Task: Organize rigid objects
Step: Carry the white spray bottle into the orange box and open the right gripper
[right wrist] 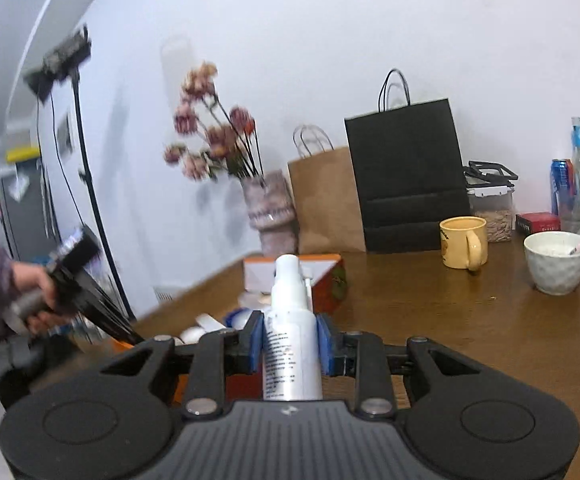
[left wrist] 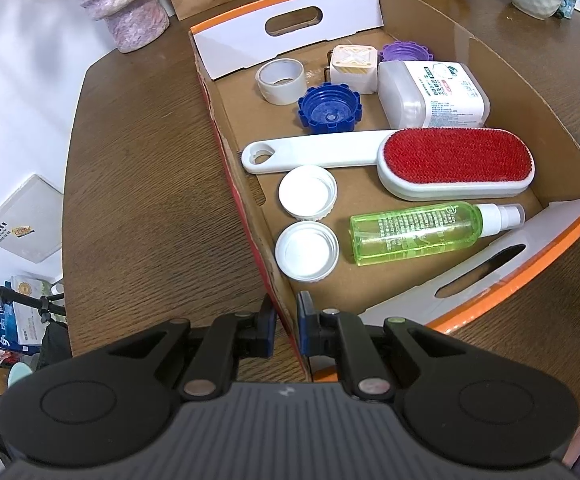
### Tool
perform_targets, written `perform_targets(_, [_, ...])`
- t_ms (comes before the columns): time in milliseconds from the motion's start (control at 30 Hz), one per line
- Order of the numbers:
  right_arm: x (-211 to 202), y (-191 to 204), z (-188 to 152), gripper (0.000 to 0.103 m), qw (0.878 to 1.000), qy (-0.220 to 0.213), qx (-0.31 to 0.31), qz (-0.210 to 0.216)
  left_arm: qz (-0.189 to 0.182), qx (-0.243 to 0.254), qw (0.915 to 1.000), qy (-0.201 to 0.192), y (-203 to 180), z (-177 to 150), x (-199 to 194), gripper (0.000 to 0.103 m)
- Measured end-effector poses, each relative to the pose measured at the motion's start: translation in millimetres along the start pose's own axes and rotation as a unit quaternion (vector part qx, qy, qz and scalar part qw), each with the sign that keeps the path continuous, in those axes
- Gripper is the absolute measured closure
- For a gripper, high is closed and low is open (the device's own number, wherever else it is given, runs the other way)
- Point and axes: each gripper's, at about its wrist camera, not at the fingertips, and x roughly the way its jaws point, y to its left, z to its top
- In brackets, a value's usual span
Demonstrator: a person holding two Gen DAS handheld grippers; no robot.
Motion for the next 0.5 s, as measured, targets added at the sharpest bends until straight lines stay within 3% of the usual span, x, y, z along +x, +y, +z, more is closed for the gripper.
perform_targets(300, [22.1,8.3,11.0,0.076,0.999,0.007,-0.02,0.024,0.0,0.001,1.0,-0.003,-0.5,-0.2,-0.3,0.092])
perform_targets(500, [107.7,8.9,47.9,0.076,0.994,0.034,-0.081,0.065,-0.003,0.004,1.0,-0.004,-0.5,-0.2,-0.9,0.092])
